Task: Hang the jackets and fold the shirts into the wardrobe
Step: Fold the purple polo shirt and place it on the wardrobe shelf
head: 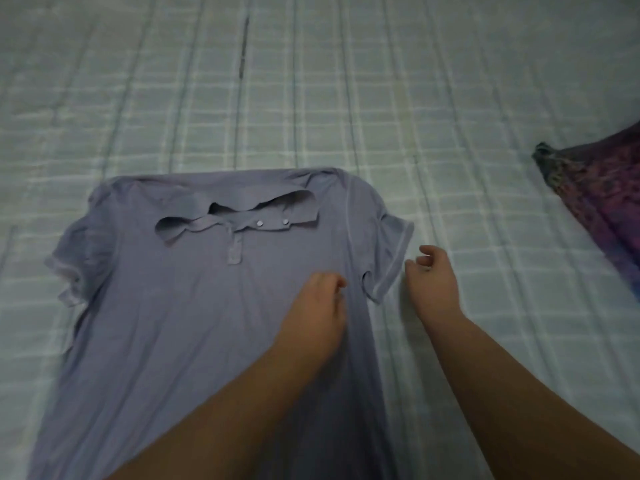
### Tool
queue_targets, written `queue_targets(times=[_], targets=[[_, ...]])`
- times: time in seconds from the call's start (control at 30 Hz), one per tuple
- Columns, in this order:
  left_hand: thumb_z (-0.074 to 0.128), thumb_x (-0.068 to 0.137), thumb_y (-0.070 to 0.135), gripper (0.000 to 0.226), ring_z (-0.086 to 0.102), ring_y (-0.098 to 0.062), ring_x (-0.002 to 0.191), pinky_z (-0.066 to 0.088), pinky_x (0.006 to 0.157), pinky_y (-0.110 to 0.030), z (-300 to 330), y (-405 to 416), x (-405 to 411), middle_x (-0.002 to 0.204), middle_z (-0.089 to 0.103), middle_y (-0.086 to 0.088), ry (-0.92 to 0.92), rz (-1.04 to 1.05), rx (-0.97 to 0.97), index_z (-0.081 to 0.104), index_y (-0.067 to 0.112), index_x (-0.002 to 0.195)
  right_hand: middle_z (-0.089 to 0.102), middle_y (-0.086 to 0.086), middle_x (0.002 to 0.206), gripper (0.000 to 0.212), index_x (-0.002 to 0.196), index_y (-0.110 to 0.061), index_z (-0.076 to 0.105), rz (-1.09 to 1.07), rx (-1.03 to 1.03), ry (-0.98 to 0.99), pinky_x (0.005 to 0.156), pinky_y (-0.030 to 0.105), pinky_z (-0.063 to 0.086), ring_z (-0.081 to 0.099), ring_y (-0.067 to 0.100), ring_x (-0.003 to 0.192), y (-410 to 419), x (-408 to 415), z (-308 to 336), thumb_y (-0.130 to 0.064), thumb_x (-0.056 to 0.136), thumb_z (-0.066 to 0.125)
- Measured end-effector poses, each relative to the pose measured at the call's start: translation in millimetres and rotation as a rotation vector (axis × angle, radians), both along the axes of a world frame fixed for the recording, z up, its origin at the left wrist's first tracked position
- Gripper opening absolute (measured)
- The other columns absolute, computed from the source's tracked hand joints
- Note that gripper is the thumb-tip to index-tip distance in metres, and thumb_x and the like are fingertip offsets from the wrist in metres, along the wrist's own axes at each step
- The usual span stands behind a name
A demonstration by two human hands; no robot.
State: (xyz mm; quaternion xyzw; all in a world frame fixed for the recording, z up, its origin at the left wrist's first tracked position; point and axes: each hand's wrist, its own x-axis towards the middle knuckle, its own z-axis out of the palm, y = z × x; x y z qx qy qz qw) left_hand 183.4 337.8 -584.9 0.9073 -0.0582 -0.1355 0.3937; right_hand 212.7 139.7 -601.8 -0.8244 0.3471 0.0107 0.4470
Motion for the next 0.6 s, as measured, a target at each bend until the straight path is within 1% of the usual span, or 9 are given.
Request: queue_targets(times=[0.07, 0.13, 0.23, 0.27, 0.33, 0.4, 0.47, 0.53, 0.6], targets=[[0.057, 0.092, 0.022, 0.018, 0.054, -0.026, 0.098, 0.045, 0.089, -0.042, -12, -38, 12, 0.112, 0.051, -0.006, -0.017, -0.027, 0.024, 0.054, 0.016, 0.109, 0.062, 0.011, 0.12, 0.047, 0.131, -0.011, 0.053, 0.056, -0.074, -0.026, 0.087, 0.027, 0.04, 0.061, 0.027, 0.108, -20, 36, -14, -0.033, 0.091, 0.061], [0.062, 0.09, 0.033, 0.033, 0.05, -0.026, 0.107, 0.045, 0.09, -0.042, -23, -69, 21, 0.118, 0.047, -0.006, -0.006, -0.055, 0.1, 0.048, 0.015, 0.114, 0.066, 0.016, 0.111, 0.052, 0.123, -0.004, 0.058, 0.151, -0.167, -0.026, 0.082, 0.027, 0.041, 0.063, 0.03, 0.102, -32, 64, -25, -0.042, 0.088, 0.061], [0.062, 0.089, 0.047, 0.052, 0.046, -0.022, 0.115, 0.042, 0.088, -0.033, -35, -99, 29, 0.126, 0.043, -0.005, 0.026, -0.068, 0.272, 0.042, 0.015, 0.125, 0.063, 0.009, 0.088, 0.033, 0.094, -0.009, 0.058, 0.303, -0.234, 0.034, 0.071, 0.031, 0.042, 0.058, 0.026, 0.081, -36, 86, -37, -0.04, 0.085, 0.066], [0.06, 0.091, 0.047, 0.051, 0.046, -0.022, 0.115, 0.043, 0.087, -0.033, -38, -103, 31, 0.126, 0.044, -0.005, 0.019, -0.059, 0.324, 0.041, 0.016, 0.126, 0.059, 0.005, 0.08, 0.028, 0.086, -0.011, 0.056, 0.333, -0.229, 0.047, 0.067, 0.031, 0.038, 0.055, 0.024, 0.077, -37, 89, -38, -0.037, 0.086, 0.064], [0.055, 0.096, 0.039, 0.038, 0.05, -0.024, 0.114, 0.045, 0.083, -0.035, -41, -106, 35, 0.124, 0.046, -0.006, 0.006, -0.024, 0.361, 0.042, 0.017, 0.124, 0.053, 0.003, 0.073, 0.019, 0.082, -0.01, 0.052, 0.293, -0.171, 0.036, 0.065, 0.029, 0.032, 0.051, 0.023, 0.074, -44, 96, -37, -0.027, 0.088, 0.059], [0.05, 0.098, 0.024, 0.019, 0.057, -0.028, 0.106, 0.046, 0.077, -0.039, -41, -106, 38, 0.117, 0.05, -0.007, -0.009, -0.002, 0.354, 0.047, 0.018, 0.116, 0.052, 0.006, 0.075, 0.015, 0.084, -0.01, 0.05, 0.164, -0.095, -0.024, 0.066, 0.031, 0.032, 0.05, 0.024, 0.076, -54, 100, -32, -0.023, 0.089, 0.055], [0.057, 0.092, 0.02, 0.01, 0.063, -0.028, 0.084, 0.045, 0.061, -0.037, -37, -113, 39, 0.1, 0.057, -0.006, -0.11, 0.055, 0.347, 0.052, 0.02, 0.1, 0.053, 0.007, 0.074, 0.015, 0.079, -0.017, 0.048, 0.063, -0.034, -0.084, 0.069, 0.041, 0.046, 0.054, 0.025, 0.076, -68, 102, -28, -0.03, 0.081, 0.054], [0.071, 0.077, 0.025, 0.02, 0.061, -0.023, 0.06, 0.04, 0.044, -0.03, -29, -125, 39, 0.077, 0.059, 0.0, -0.171, 0.084, 0.328, 0.052, 0.023, 0.082, 0.057, 0.005, 0.075, 0.016, 0.077, -0.023, 0.046, 0.02, -0.034, -0.098, 0.073, 0.046, 0.054, 0.058, 0.025, 0.076, -81, 102, -26, -0.032, 0.078, 0.058], [0.078, 0.067, 0.028, 0.028, 0.058, -0.017, 0.053, 0.037, 0.04, -0.026, -25, -138, 39, 0.065, 0.057, 0.005, -0.15, 0.04, 0.347, 0.051, 0.025, 0.073, 0.061, 0.006, 0.085, 0.011, 0.09, -0.02, 0.052, 0.034, -0.113, -0.076, 0.075, 0.035, 0.046, 0.059, 0.025, 0.083, -91, 98, -25, -0.026, 0.086, 0.06]])
